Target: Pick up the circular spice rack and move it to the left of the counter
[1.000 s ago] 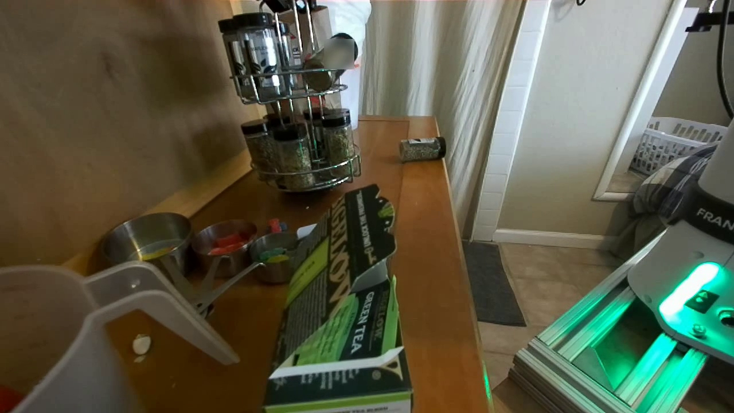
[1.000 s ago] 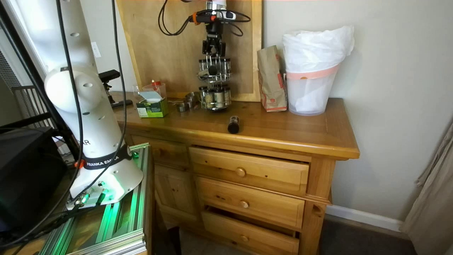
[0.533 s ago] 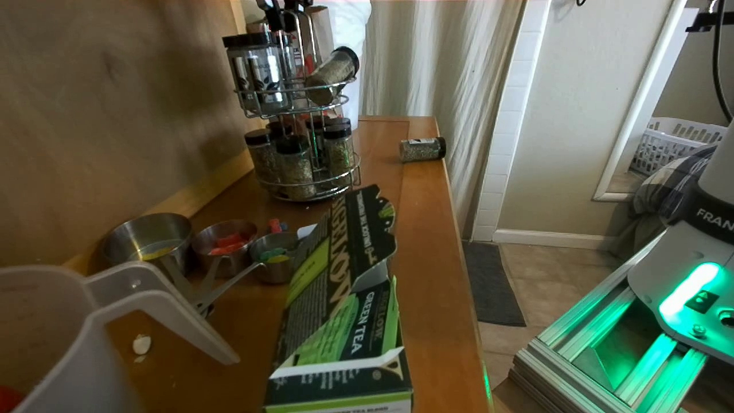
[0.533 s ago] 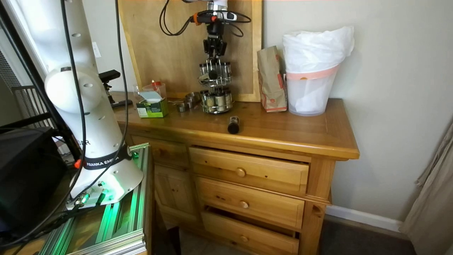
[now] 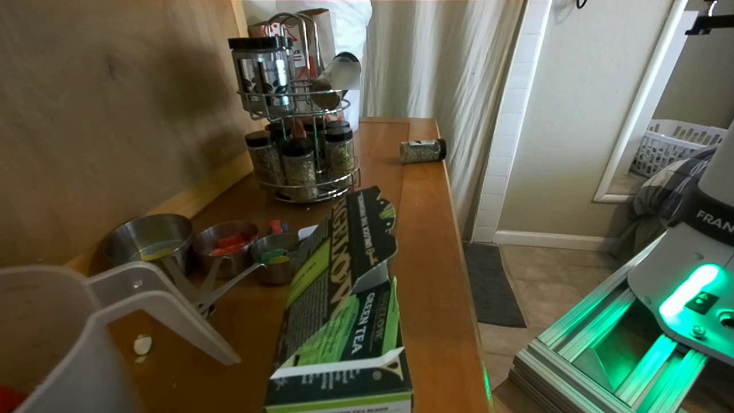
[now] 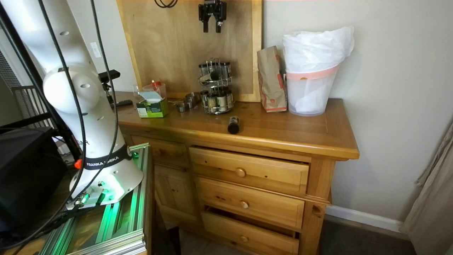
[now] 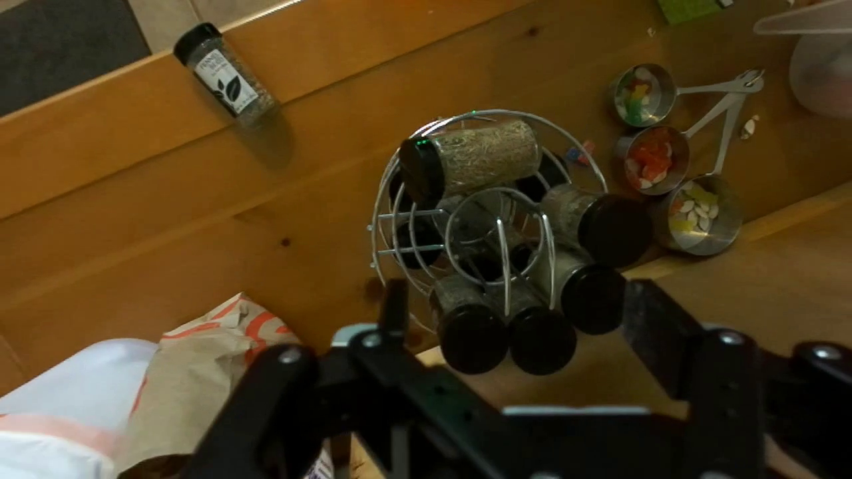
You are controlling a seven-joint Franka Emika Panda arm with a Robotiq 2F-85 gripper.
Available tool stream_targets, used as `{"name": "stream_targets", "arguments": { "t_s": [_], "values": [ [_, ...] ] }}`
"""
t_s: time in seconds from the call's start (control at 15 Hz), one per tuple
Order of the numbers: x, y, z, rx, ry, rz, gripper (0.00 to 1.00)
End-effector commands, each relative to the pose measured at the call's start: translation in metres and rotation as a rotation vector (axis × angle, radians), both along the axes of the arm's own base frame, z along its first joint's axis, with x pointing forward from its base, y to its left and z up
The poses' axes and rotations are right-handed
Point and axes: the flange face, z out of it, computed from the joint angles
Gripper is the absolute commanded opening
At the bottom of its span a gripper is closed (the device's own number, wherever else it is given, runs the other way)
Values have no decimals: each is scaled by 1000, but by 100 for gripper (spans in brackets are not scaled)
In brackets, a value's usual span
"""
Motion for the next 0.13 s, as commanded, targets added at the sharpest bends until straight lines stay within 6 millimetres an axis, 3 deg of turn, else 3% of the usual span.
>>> {"name": "stream_targets", "arguments": {
  "t_s": [0.0,0.07],
  "values": [
    [-9,-50,34,60,-38,52,100],
    [-4,-25,26,19,-35,20,98]
  ]
}}
